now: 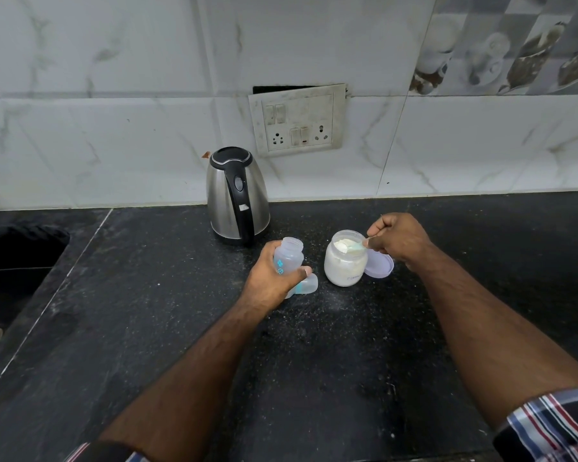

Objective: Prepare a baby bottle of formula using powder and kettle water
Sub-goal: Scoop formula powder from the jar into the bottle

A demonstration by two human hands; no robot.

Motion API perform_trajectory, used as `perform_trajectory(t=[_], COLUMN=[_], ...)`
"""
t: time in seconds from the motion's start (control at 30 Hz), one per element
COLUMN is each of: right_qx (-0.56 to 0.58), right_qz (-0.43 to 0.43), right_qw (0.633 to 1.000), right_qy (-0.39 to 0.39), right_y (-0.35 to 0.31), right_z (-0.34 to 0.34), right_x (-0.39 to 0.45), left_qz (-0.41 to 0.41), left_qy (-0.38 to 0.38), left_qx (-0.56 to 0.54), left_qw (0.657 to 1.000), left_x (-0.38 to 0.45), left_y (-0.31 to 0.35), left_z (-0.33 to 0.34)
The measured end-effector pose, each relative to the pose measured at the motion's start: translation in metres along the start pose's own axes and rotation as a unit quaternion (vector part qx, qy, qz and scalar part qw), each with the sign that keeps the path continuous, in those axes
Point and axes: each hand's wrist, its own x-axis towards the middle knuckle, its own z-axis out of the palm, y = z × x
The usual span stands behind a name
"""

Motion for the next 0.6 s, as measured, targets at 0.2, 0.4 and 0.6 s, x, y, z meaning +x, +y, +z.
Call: perform_trajectory(t=[0.2,0.4,0.6], right_qx=[-0.005,0.028,0.08], right_qz=[-0.012,0.0,0.026], right_qw=[1.0,1.0,0.996], right_qy=[-0.001,0.004,-0.006], right_y=[-0.0004,0.0009,0.0068], right_z=[0.0024,0.0012,-0.0011], right_x=[-0.0003,-0.0013,-0.0034], left_qz=[-0.006,-0.004,-0.001], left_qy=[-0.005,-0.001,-0.004], left_qx=[0.003,0.003,0.013], left_qw=[1.0,1.0,1.0], left_x=[0.0,-0.0004,-0.0012], left_y=[0.0018,0.0022,0.0039], left_z=[0.0007,0.0002,-0.0002])
